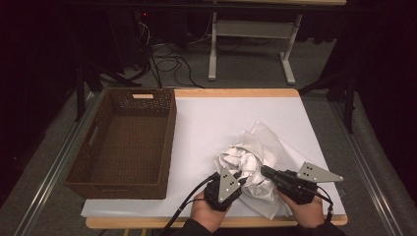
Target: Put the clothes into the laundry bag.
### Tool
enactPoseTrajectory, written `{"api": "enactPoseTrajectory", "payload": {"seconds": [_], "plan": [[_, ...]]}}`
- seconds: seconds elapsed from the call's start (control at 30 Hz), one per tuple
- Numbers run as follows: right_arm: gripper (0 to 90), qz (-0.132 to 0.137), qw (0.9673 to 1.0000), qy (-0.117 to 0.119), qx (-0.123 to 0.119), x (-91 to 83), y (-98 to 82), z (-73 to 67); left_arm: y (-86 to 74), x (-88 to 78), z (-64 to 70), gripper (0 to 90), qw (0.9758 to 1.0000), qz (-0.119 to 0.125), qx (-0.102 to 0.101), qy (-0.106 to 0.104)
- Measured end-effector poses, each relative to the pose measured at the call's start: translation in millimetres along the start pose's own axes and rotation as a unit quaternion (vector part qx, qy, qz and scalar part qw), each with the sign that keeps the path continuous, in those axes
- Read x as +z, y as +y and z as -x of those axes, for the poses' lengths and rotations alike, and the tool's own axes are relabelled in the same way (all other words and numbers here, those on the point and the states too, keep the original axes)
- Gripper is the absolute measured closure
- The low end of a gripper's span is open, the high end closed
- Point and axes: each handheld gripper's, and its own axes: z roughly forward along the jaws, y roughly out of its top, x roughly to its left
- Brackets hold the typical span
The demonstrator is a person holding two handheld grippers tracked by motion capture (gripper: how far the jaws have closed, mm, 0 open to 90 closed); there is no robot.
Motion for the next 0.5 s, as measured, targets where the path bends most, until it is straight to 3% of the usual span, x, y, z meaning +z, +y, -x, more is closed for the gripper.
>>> {"api": "enactPoseTrajectory", "payload": {"seconds": [0.27, 0.5], "plan": [[90.0, -0.006, 0.9998, -0.008, 0.016, -0.4, -4.7, 6.7, -0.4, 25.8, 4.9, 81.1, 0.9999, -0.007, -0.011, -0.006], [90.0, -0.006, 0.9997, -0.014, 0.019, -2.8, -5.8, 10.4, 0.2, 41.7, 13.1, 81.1, 0.9998, -0.013, -0.007, -0.010]]}}
